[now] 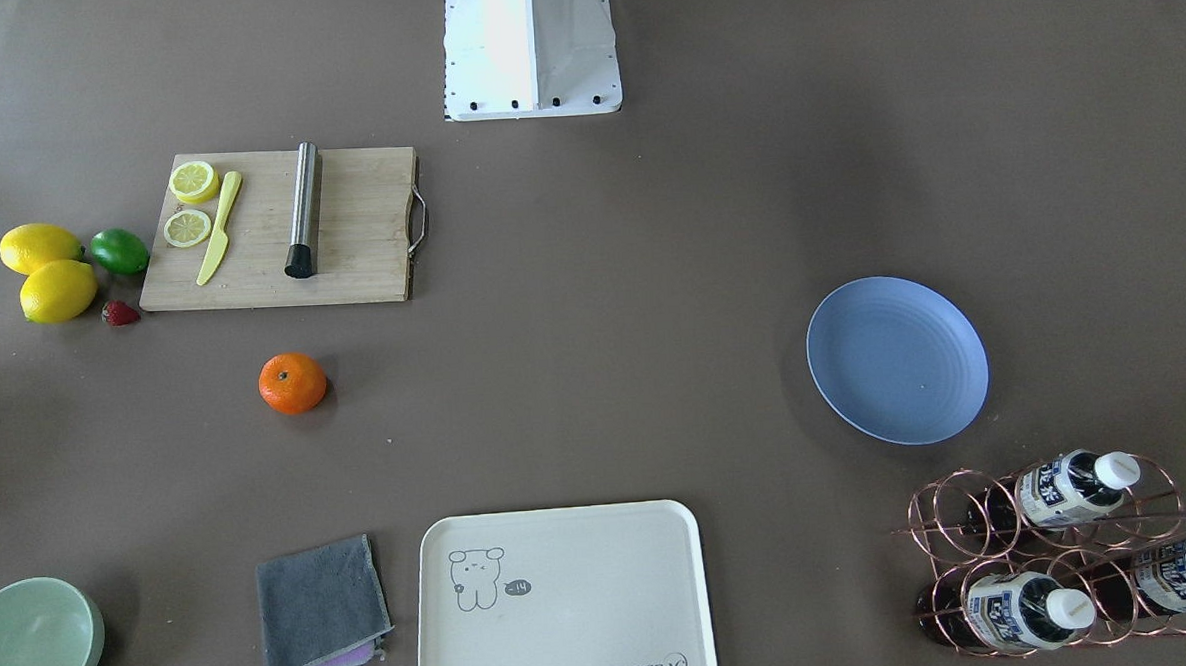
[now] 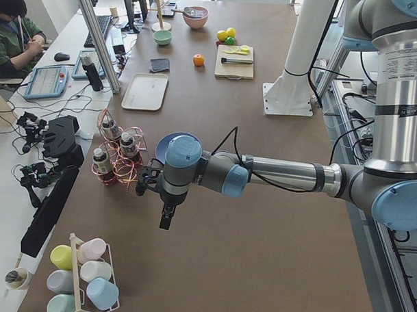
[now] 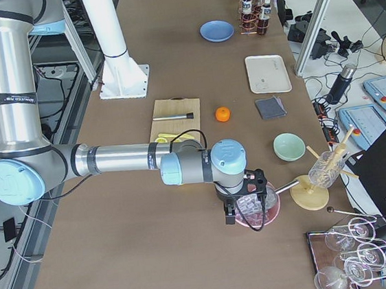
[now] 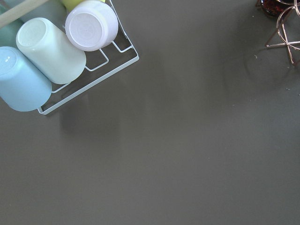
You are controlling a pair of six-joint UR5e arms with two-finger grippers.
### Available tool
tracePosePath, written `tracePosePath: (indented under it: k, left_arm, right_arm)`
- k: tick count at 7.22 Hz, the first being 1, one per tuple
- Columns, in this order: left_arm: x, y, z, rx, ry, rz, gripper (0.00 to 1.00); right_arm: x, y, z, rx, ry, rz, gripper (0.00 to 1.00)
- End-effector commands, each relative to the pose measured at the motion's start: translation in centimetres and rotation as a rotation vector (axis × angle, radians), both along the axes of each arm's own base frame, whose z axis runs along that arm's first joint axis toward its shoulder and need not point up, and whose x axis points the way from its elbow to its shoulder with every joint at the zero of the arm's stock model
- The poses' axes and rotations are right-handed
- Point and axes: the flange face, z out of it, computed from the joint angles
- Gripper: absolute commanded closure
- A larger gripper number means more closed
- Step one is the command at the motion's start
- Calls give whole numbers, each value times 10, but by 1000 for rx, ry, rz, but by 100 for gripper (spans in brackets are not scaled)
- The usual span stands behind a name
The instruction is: Pick orange to plate
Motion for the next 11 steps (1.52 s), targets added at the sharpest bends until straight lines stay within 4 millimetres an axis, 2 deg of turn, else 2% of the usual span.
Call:
tracePosePath:
  k: [1,3,4,5,6,7,8,9,10,11]
  left_arm:
    - [0,0,0,5,0,6,2]
    - [2,-3,-6,20,1,12,2]
    - [24,-13,-9,44,4,55,2]
    - [27,-17,-20,137,29,67,2]
    - [29,-21,-2,205,28,65,2]
    - [43,-59,9,209,43,75,2]
    - [79,-67,2,257,52,122,2]
    - [97,-68,-6,223,110,52,2]
    - [124,-68,-20,158,187,-22,2]
    - [151,-61,-25,161,245,-41,2]
  right_arm:
    - [0,0,0,0,0,1,0]
    - [0,-1,-2,2,-2,2,0]
    - [-1,-3,-4,5,-9,2,0]
    - [0,-3,-5,8,-9,2,0]
    - [-1,-4,-9,11,-10,5,0]
    - [-7,-6,-13,15,-27,-4,0]
    - [-18,-18,-25,23,-45,-14,0]
    - [-36,-36,-44,7,-54,4,0]
    - [-53,-52,-62,4,-59,7,0]
    - [-69,-67,-82,-4,-66,22,0]
